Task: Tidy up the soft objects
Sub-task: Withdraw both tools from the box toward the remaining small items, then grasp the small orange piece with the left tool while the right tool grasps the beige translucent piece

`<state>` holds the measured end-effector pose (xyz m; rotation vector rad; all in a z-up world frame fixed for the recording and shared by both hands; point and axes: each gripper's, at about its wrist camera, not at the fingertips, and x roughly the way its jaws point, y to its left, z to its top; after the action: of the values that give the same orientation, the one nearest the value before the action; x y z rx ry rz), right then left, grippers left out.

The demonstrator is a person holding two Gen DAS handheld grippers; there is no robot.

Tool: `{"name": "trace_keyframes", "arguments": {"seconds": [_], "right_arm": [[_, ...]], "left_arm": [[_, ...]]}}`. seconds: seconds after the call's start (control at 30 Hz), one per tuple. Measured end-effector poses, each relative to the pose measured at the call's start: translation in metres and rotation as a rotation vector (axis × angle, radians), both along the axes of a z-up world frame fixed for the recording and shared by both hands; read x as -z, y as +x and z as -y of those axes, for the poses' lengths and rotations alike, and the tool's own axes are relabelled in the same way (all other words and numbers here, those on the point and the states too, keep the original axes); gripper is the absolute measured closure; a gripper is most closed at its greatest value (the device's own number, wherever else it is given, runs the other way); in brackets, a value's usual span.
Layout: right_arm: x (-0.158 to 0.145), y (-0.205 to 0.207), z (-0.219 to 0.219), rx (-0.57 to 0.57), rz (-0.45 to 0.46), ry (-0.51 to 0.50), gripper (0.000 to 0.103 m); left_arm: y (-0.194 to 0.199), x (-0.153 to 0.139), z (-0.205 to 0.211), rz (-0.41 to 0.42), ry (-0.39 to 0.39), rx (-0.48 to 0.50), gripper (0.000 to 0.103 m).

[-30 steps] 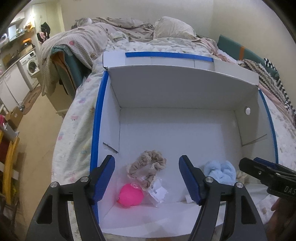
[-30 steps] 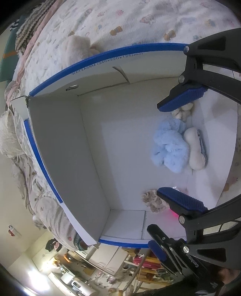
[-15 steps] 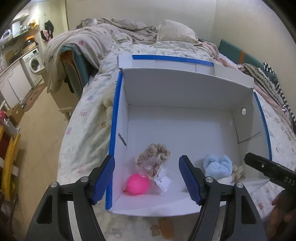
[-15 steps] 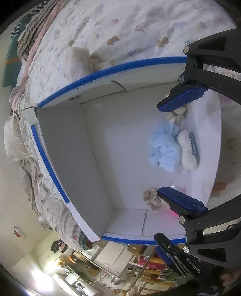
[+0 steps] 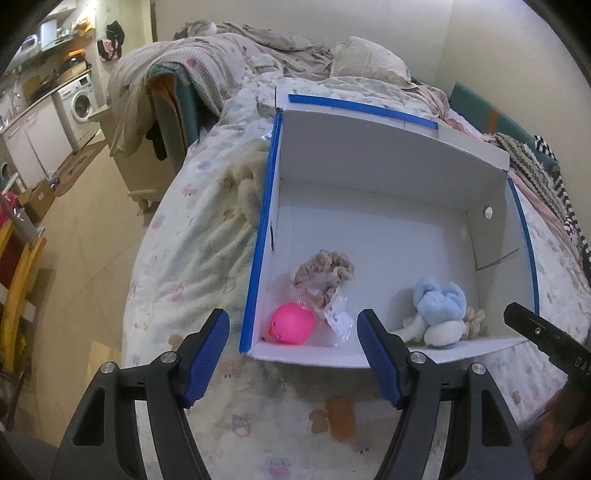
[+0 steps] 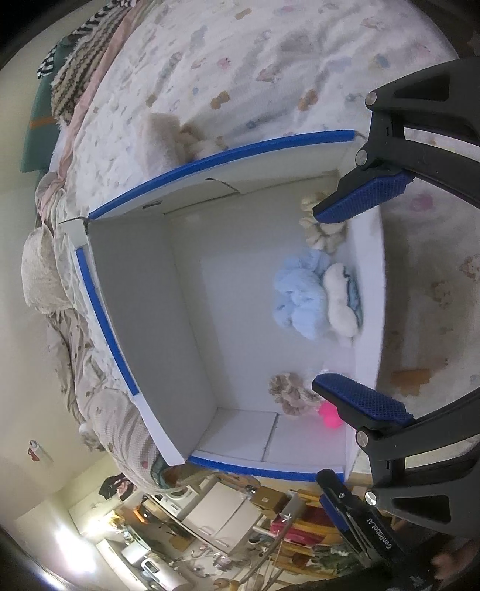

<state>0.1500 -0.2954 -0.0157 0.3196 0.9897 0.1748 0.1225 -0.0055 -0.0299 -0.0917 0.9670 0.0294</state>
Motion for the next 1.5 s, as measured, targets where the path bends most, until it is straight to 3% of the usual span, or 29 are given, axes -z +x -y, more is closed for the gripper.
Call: {"name": "trace_keyframes", "arguments": {"seconds": [0.53,0.73,0.93,1.13,1.23,1.3,1.37,1.5], "right_arm": [[0.004,-0.032,-0.007,-0.017,0.01,-0.044,0.014],[0.018,-0.043,-0.005,-0.013,-0.059,-0.02,0.014],[0.035,-0.036,-0.002,0.023,-0.136,-0.023,0.014],[0.052,-0.031,0.003,0.045,-0.203,-0.008,0.014],[0.056,-0.03,0.005,0.051,-0.22,0.001,0.014],[0.059,-0.028,0.002,0.046,-0.231,-0.005,0.014],[0.063,-0.025,-0.002,0.036,-0.244,-0.01,0.014],[0.074,-0.016,-0.015,0.011,-0.268,-0.024,0.014]], "left_arm": [[-0.026,0.024,0.002,-0.081,0.035,-0.005,0.034],[-0.022,0.059,0.009,-0.242,-0.063,0.049,0.034],[-0.014,0.099,0.032,-0.373,-0.098,0.094,0.034],[-0.01,0.132,0.048,-0.46,-0.015,0.101,0.049],[-0.008,0.132,0.048,-0.451,-0.005,0.099,0.067],[-0.007,0.131,0.048,-0.449,-0.004,0.103,0.086],[-0.007,0.13,0.046,-0.454,-0.032,0.107,0.096],[-0.006,0.125,0.039,-0.443,-0.038,0.107,0.098]]}}
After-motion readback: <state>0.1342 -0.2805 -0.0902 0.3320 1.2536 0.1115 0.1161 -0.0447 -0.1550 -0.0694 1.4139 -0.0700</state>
